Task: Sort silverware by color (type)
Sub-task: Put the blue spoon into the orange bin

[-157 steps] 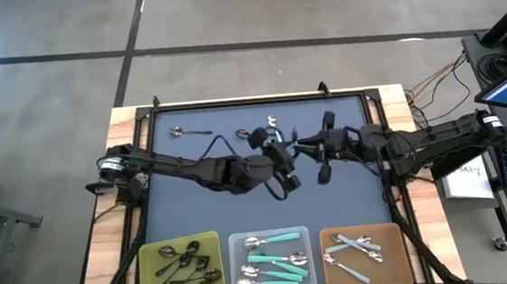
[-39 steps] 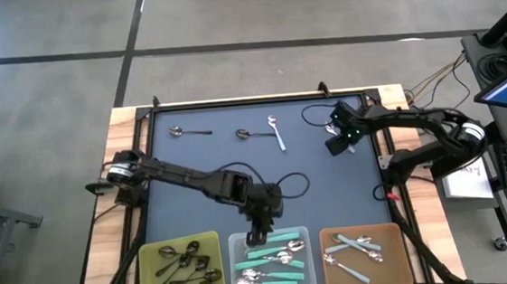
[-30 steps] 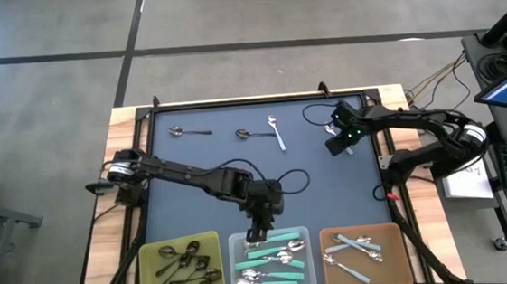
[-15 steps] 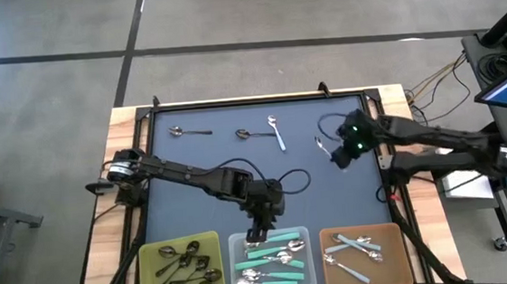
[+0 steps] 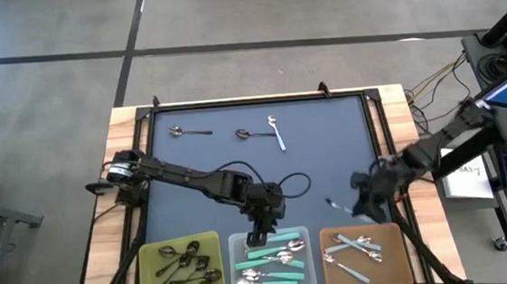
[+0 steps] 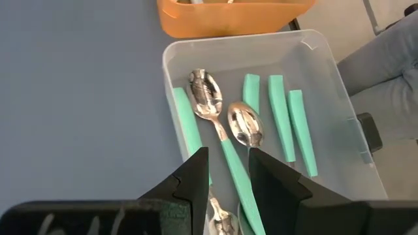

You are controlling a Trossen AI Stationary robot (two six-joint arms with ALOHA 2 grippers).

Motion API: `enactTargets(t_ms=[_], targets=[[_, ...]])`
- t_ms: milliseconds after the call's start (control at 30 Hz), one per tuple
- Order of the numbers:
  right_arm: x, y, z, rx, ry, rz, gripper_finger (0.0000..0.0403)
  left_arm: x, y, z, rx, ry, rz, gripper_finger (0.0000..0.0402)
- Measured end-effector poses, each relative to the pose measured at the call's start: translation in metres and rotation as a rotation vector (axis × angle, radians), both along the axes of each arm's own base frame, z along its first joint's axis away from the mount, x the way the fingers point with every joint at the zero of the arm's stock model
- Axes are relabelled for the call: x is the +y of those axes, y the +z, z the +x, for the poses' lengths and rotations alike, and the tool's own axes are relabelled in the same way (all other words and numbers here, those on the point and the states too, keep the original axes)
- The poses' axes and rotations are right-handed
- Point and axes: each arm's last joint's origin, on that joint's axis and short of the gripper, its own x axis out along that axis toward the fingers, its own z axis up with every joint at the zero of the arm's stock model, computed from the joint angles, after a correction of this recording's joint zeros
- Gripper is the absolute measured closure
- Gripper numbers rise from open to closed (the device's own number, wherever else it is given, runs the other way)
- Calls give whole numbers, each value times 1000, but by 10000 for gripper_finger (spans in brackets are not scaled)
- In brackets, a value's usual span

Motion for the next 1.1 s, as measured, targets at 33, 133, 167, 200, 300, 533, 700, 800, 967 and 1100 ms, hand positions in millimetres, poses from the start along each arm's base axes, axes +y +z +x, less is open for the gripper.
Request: enactTargets(t_ms=[33, 133, 167, 200, 300, 533, 700, 800, 967, 1100], targets=[[8, -1, -2, 6, 34, -8, 375, -1, 0, 0, 0, -1, -1, 310], [29, -9, -9, 60, 118, -40, 375, -3, 0, 0, -4, -4, -2, 310], [36, -12, -11, 83, 146, -47, 375, -3, 0, 0, -5, -3, -3, 310], [42, -15, -13, 110, 170, -56, 375, -3, 1, 0, -8, -2, -4, 310], [57, -25, -19, 192, 214, -85, 375, -4, 1, 0, -9, 0, -6, 310], [76, -44, -19, 344, 187, -134, 326, -5, 1, 1, -17, 15, -21, 310], [85, -41, -12, 344, 194, -144, 292, -6, 2, 2, -22, 23, -30, 310], [89, -35, -9, 321, 218, -147, 280, -6, 1, 2, -20, 25, -30, 310], [86, -26, 0, 275, 189, -159, 276, -6, 1, 2, -23, 25, -31, 310], [73, -22, 10, 212, 93, -273, 282, -8, 2, 2, -26, 26, -35, 310]])
